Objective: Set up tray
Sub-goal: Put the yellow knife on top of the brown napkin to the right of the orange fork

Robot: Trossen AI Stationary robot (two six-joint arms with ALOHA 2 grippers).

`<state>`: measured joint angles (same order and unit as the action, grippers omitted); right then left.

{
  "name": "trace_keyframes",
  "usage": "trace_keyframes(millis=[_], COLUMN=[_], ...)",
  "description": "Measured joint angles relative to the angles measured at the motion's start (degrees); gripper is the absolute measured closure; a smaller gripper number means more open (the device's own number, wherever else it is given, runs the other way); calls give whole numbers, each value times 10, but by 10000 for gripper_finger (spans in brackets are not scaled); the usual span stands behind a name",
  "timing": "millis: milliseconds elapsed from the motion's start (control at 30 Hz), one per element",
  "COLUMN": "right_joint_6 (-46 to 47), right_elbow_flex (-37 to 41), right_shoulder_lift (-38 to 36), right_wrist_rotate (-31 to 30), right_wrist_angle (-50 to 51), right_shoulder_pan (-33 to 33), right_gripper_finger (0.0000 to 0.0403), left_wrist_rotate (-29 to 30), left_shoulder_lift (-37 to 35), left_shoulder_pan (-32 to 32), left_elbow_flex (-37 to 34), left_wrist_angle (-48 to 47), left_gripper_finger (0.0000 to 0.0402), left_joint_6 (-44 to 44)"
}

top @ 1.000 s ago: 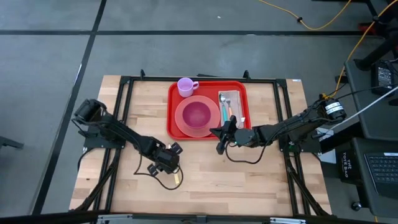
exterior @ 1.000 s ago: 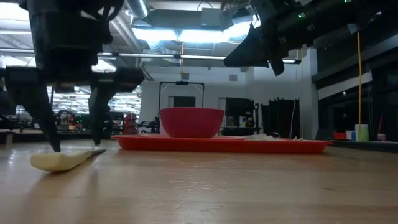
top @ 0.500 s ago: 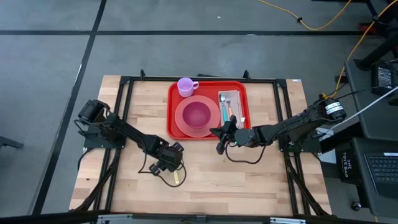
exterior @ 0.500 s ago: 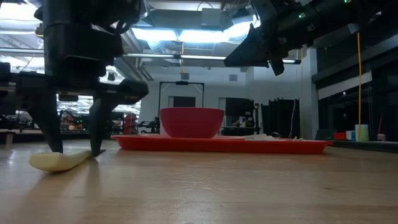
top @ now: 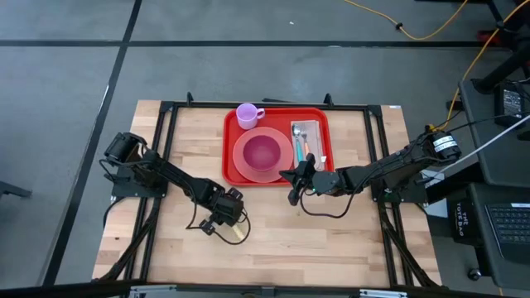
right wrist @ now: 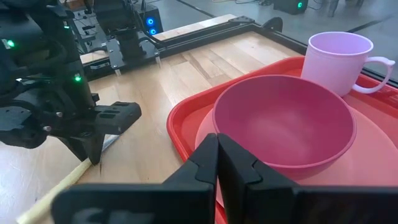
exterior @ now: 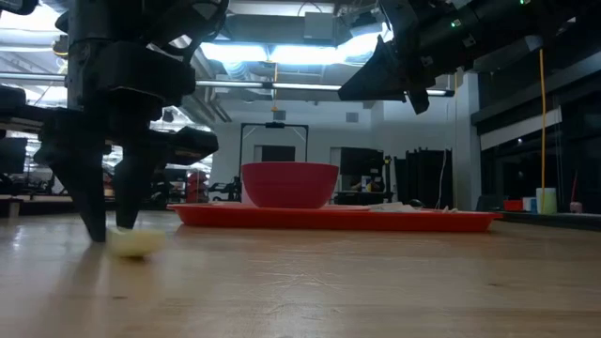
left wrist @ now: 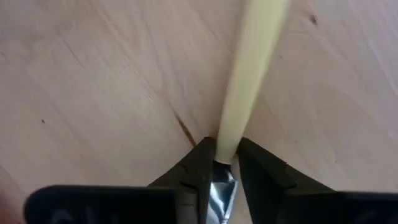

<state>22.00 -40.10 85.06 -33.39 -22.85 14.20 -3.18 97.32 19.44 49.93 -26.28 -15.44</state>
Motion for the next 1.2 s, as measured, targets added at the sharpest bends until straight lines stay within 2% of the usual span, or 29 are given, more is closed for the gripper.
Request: trace_keyframes(millis=[300, 567, 733, 900, 1000, 1200], right_joint_6=[0, 0, 0, -2, -4, -7], right_elbow_flex=[0, 0, -1, -1, 0, 0], right_shoulder_lift=[0, 6, 12, 27, 37, 35], right_wrist_rotate=[0, 0, 0, 0, 0, 0], right_wrist_angle=[0, -1, 2, 3, 3, -2], right_shoulder_pan=[0, 0, 0, 0, 0, 0], right_gripper_finger=[392, 392, 392, 392, 392, 392], left_wrist_rotate=[4, 7, 23, 89, 111, 112], left_shoulder_lift=[0, -13, -71, -118, -122, -117], left_shoulder_pan=[0, 0, -2, -2, -12, -53], left_elbow_flex=[-1, -3, -3, -3, -3, -1], left_wrist_angle=[15, 11, -17, -22, -23, -49], left_gripper_finger=[373, 374, 376, 376, 376, 376], left_joint_6=[19, 17, 15, 22, 18, 14])
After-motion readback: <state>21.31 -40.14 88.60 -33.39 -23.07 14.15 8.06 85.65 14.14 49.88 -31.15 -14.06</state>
